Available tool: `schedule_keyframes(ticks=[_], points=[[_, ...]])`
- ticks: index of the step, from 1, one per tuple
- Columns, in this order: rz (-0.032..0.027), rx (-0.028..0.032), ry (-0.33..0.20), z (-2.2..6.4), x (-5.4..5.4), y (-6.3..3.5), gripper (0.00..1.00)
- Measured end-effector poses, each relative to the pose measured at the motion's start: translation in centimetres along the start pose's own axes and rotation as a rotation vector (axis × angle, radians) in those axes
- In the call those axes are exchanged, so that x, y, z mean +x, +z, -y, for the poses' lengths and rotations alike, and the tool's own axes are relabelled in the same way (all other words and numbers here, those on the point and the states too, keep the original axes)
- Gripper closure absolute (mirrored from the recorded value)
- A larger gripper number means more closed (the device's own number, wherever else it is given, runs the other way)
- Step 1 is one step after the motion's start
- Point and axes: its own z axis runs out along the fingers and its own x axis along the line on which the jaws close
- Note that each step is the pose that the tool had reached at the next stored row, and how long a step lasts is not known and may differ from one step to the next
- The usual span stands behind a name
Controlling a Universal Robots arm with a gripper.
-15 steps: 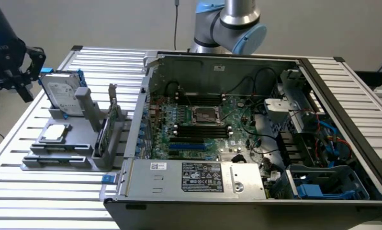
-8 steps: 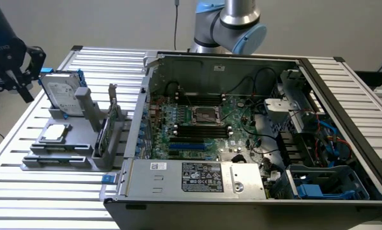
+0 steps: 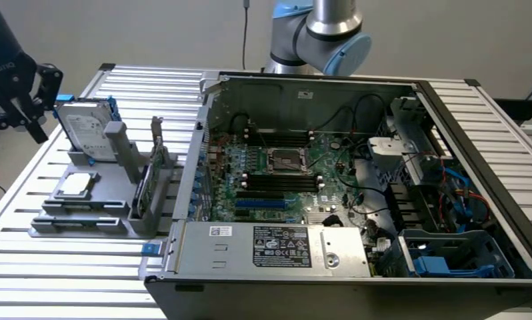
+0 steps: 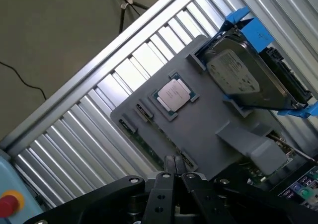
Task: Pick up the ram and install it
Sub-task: 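Pick up the ram and move it above insertion slot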
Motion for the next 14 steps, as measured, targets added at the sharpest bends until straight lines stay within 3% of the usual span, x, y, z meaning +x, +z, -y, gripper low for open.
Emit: schedule_keyframes(ticks=[14], points=[[-0.0023,0.0001,-0.255,0.0,0.0,0.24,0.89]])
